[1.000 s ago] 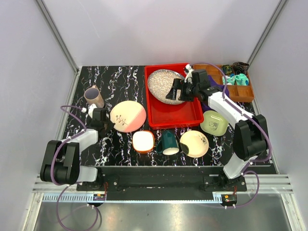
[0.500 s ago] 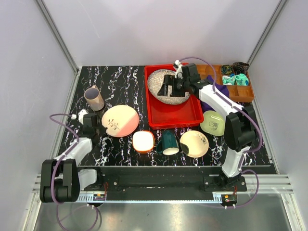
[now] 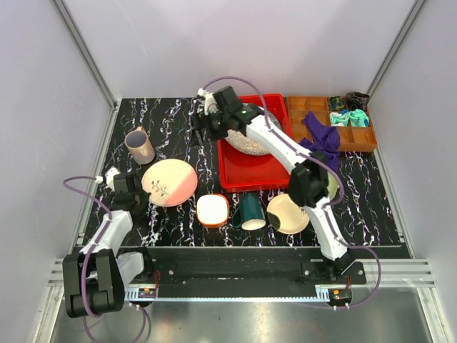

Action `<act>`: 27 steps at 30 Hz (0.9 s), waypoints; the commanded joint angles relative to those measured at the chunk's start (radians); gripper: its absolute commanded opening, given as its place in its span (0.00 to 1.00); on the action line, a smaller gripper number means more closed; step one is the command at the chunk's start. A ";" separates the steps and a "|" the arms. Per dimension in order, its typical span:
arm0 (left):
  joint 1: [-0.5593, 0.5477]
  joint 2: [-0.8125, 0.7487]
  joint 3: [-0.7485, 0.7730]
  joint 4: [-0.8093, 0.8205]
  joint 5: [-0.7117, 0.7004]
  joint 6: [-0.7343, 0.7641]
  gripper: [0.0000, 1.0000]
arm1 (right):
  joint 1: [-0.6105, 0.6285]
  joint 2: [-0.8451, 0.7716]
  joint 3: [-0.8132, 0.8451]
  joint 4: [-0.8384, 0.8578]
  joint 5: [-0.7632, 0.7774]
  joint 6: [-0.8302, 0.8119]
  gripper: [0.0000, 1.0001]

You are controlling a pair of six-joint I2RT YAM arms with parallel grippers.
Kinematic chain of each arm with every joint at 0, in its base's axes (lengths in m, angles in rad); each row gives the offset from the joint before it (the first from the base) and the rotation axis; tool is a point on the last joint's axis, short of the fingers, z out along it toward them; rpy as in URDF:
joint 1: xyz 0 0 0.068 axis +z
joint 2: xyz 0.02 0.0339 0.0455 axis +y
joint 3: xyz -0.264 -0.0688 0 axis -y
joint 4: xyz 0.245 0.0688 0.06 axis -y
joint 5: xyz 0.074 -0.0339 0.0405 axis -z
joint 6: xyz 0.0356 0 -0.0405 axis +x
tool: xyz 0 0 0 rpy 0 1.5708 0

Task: Place the mixed dishes into the plastic bin
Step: Pick up the plate at the center of the board.

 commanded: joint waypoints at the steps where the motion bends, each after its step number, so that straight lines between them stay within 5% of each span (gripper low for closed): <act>1: 0.027 -0.033 -0.006 0.042 -0.007 0.005 0.00 | 0.023 0.152 0.182 -0.161 -0.053 -0.055 0.94; 27: 0.149 -0.106 -0.009 0.033 0.116 -0.039 0.00 | 0.043 0.407 0.245 -0.097 -0.259 0.060 0.94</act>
